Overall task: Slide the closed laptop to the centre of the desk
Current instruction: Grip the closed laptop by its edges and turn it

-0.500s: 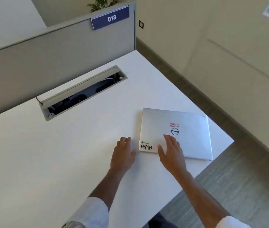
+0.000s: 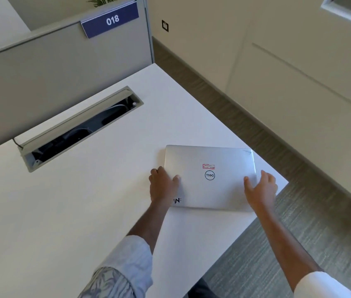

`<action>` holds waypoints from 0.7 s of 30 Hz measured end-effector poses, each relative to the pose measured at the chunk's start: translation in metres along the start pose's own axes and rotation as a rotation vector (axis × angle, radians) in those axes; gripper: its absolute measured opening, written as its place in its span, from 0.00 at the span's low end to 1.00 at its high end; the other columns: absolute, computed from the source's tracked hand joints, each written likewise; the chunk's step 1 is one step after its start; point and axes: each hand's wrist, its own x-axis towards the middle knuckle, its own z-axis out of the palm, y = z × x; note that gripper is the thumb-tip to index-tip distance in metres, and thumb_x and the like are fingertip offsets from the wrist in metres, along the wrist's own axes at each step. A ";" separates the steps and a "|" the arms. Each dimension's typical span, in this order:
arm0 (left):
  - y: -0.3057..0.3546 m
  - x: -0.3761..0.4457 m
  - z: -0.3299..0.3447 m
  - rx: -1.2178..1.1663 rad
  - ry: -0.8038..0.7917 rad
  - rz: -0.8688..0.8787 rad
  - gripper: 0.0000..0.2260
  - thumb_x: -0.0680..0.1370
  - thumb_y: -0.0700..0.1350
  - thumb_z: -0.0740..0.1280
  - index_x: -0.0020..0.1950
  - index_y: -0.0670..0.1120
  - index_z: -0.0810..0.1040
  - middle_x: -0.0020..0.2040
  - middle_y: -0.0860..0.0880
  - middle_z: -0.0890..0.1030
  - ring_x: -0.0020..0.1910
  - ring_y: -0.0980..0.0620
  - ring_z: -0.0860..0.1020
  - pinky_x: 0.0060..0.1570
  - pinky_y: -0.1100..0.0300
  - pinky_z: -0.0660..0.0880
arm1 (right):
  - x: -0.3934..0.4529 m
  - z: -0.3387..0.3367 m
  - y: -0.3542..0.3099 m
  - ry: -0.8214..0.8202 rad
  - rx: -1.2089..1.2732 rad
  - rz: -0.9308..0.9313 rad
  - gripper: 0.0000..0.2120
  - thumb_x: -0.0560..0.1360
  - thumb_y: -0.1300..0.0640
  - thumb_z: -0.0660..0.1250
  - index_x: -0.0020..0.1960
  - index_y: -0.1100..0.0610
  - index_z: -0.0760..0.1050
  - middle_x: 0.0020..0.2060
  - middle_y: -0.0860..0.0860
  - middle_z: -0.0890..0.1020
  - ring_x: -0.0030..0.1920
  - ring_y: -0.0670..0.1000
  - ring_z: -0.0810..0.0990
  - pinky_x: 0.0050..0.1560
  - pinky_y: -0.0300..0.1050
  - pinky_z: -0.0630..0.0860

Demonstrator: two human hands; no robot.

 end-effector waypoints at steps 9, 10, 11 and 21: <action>0.009 0.019 0.001 -0.273 -0.008 -0.289 0.26 0.70 0.57 0.70 0.60 0.39 0.77 0.61 0.40 0.77 0.63 0.37 0.74 0.60 0.47 0.76 | 0.022 0.009 -0.001 -0.066 0.123 0.184 0.24 0.75 0.45 0.66 0.57 0.66 0.75 0.56 0.67 0.75 0.54 0.69 0.76 0.56 0.59 0.75; 0.007 0.023 0.003 -0.291 -0.005 -0.301 0.29 0.68 0.60 0.69 0.57 0.38 0.78 0.58 0.40 0.80 0.61 0.37 0.76 0.59 0.46 0.77 | 0.022 0.011 -0.002 -0.066 0.142 0.200 0.24 0.75 0.44 0.66 0.56 0.66 0.76 0.55 0.67 0.75 0.53 0.69 0.77 0.55 0.58 0.75; 0.004 0.027 0.004 -0.296 -0.004 -0.311 0.31 0.66 0.63 0.68 0.55 0.38 0.80 0.56 0.39 0.81 0.59 0.36 0.78 0.58 0.45 0.78 | 0.022 0.012 -0.003 -0.064 0.165 0.214 0.25 0.75 0.43 0.65 0.56 0.66 0.77 0.55 0.67 0.75 0.52 0.69 0.77 0.53 0.57 0.76; 0.004 0.028 0.004 -0.258 -0.011 -0.325 0.26 0.76 0.57 0.69 0.64 0.38 0.75 0.66 0.38 0.75 0.67 0.36 0.71 0.64 0.48 0.71 | 0.024 0.021 -0.002 -0.041 0.308 0.311 0.24 0.71 0.39 0.63 0.50 0.59 0.78 0.50 0.61 0.80 0.49 0.63 0.79 0.50 0.57 0.79</action>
